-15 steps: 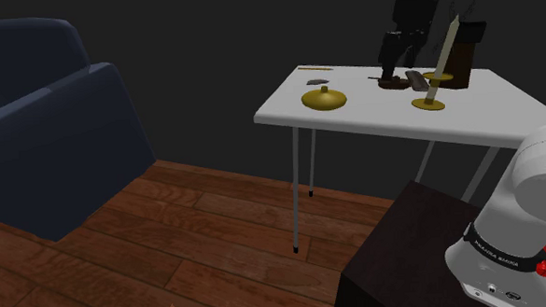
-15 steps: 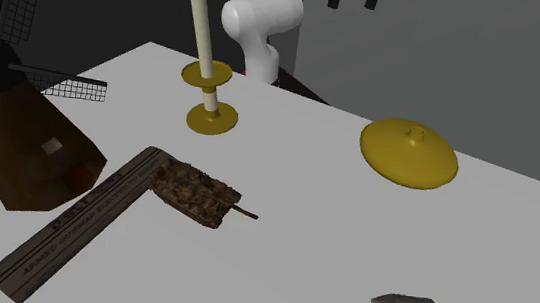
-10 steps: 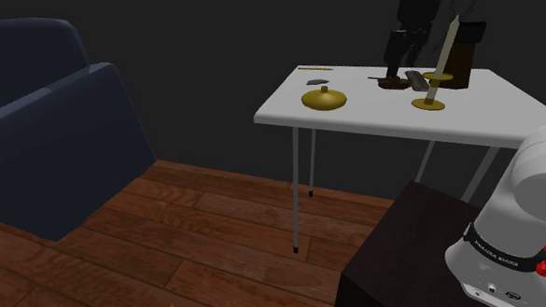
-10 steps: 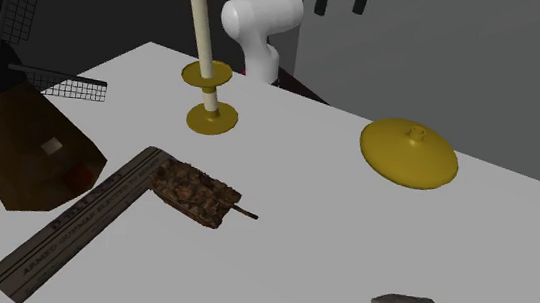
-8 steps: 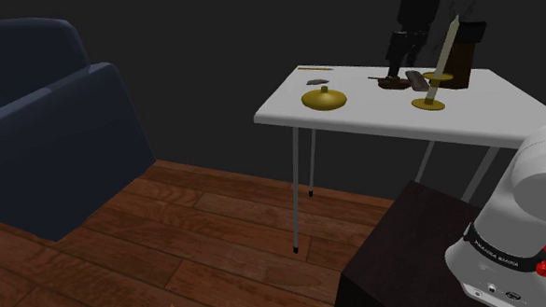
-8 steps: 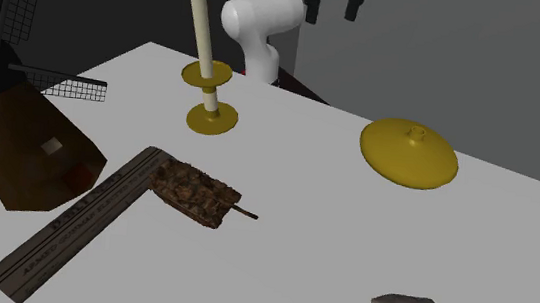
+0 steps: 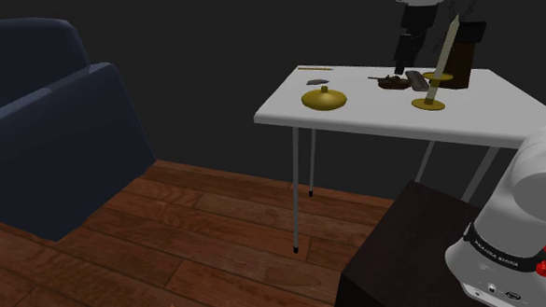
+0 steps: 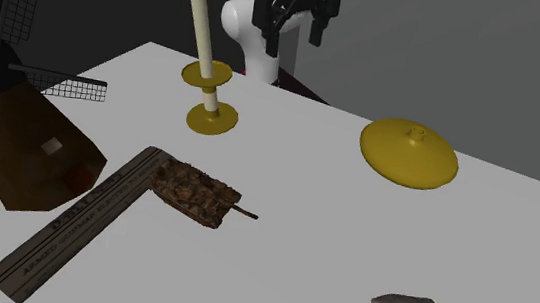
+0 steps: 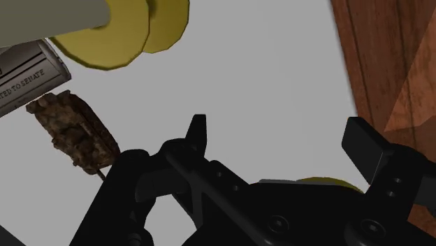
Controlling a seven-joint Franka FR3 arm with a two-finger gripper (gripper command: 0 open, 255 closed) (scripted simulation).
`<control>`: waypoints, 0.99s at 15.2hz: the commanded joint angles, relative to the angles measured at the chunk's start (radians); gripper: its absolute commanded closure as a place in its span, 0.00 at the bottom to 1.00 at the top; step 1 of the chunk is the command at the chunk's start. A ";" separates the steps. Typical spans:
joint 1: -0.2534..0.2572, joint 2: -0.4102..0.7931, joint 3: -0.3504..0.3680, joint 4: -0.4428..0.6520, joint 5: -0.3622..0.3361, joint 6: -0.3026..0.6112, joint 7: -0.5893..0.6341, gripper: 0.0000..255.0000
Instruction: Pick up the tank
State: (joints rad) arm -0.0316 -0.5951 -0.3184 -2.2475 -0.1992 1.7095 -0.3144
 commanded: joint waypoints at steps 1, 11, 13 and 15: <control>0.004 0.062 -0.058 0.037 -0.001 0.024 -0.079 0.00; 0.037 0.454 -0.323 0.314 0.141 0.073 -0.492 0.00; 0.028 0.558 -0.365 0.390 0.205 0.067 -0.588 0.00; 0.003 0.669 -0.394 0.474 0.279 0.051 -0.684 0.00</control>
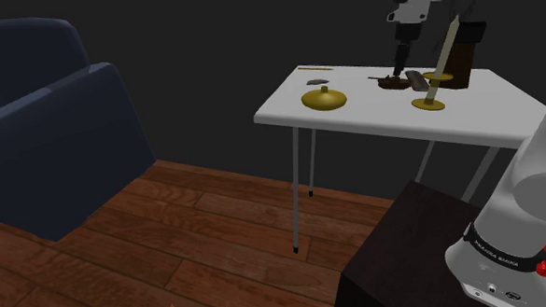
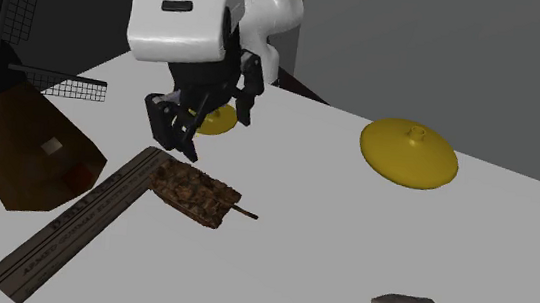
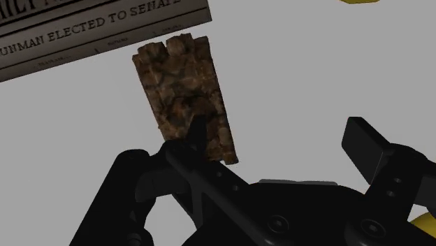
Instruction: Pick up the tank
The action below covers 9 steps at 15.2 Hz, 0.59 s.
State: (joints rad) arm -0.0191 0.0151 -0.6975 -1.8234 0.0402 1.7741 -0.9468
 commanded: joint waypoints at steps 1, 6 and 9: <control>-0.028 0.116 -0.023 0.096 0.077 -0.025 -0.097 0.00; -0.106 0.276 -0.016 0.215 0.178 -0.045 -0.212 0.00; -0.105 0.282 -0.013 0.180 0.182 -0.007 -0.216 0.00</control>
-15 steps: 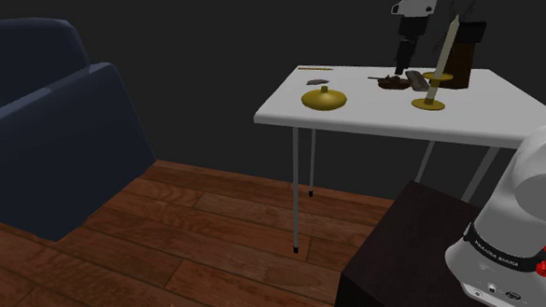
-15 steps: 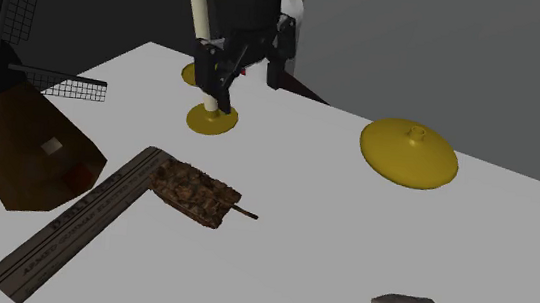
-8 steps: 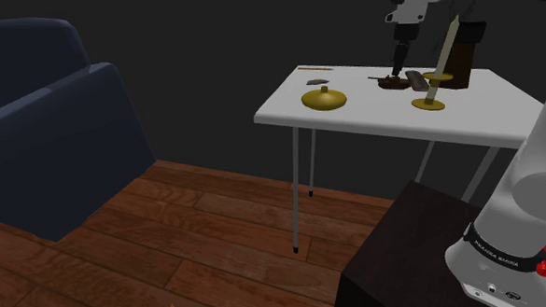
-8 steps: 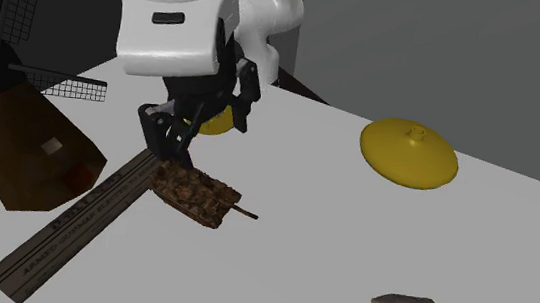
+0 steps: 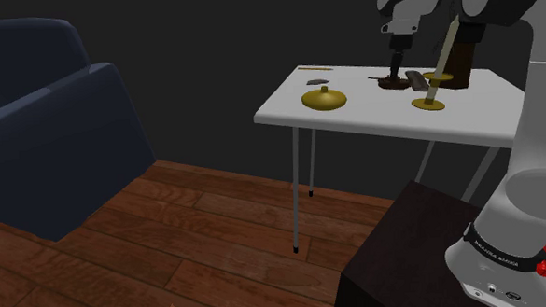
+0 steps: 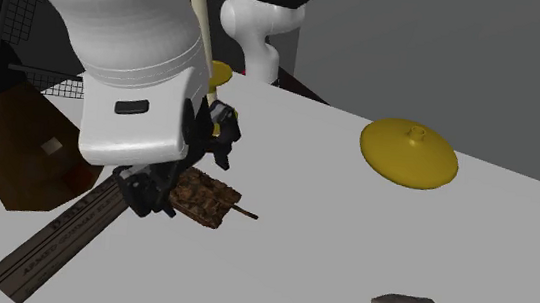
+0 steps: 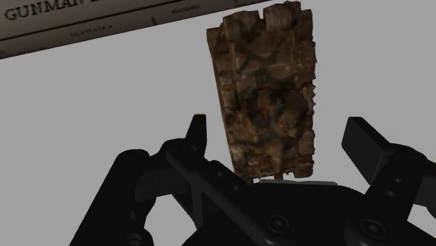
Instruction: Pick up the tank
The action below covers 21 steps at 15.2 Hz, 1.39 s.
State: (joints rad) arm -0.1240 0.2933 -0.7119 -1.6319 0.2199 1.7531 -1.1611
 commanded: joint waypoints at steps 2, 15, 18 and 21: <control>0.001 0.008 0.003 -0.033 0.007 0.039 -0.006 0.00; 0.001 0.007 0.003 -0.028 0.006 0.033 -0.005 1.00; 0.000 0.001 0.000 0.005 0.000 -0.004 0.000 1.00; -0.003 -0.004 -0.002 0.041 -0.004 -0.043 0.004 1.00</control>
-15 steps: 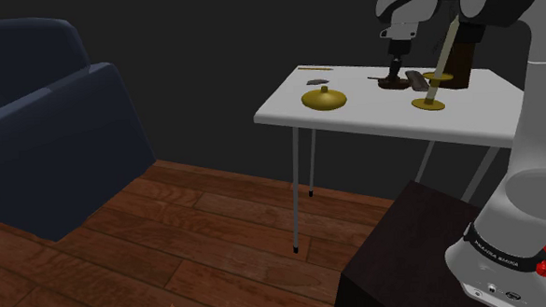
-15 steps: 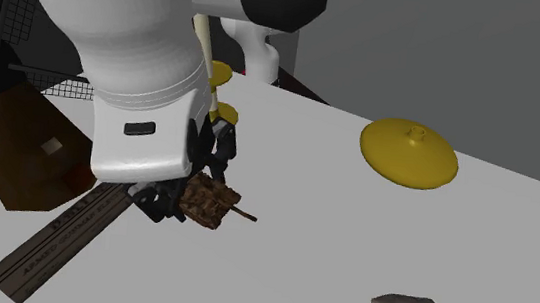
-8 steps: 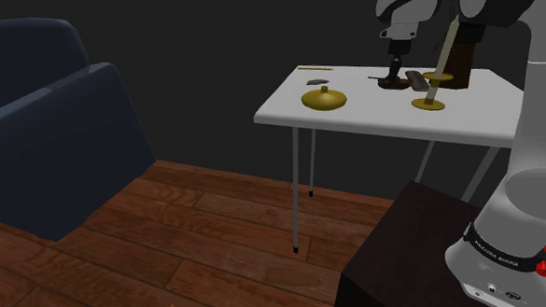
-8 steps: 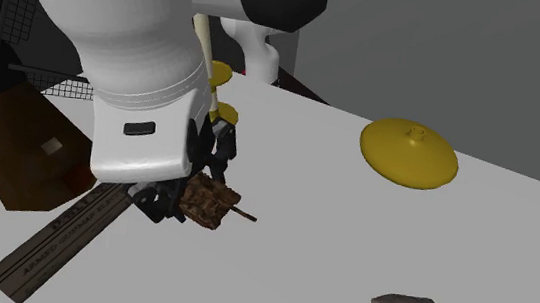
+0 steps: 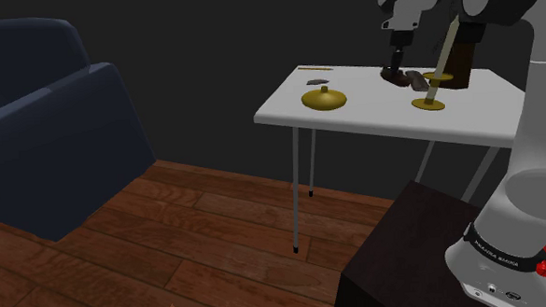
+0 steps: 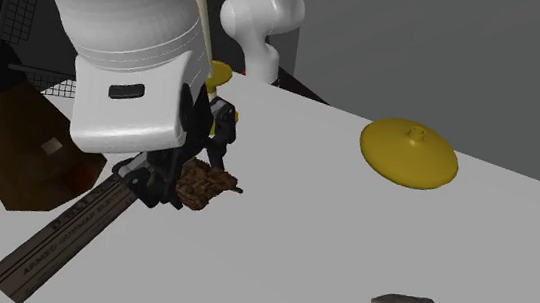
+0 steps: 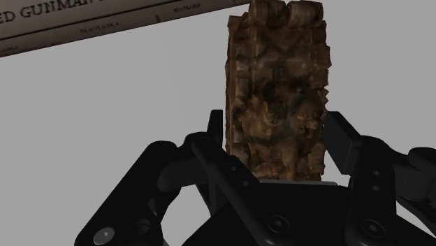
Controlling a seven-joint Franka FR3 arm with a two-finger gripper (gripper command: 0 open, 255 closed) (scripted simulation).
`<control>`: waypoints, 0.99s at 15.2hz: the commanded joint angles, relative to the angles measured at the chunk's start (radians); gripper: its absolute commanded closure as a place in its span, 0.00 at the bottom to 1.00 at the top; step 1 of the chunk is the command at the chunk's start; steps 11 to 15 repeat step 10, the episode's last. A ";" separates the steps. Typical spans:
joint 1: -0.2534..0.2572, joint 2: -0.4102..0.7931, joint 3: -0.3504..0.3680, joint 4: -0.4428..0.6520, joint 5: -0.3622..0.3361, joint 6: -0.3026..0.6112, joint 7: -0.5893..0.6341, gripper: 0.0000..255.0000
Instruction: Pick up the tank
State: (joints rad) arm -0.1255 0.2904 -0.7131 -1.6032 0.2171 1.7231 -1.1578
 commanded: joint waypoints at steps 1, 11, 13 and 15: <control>-0.002 -0.001 -0.001 0.025 -0.002 -0.026 0.002 1.00; -0.014 0.001 -0.005 0.124 -0.003 -0.122 0.008 1.00; -0.014 0.001 -0.005 0.124 -0.003 -0.122 0.008 1.00; -0.014 0.001 -0.005 0.124 -0.003 -0.122 0.008 1.00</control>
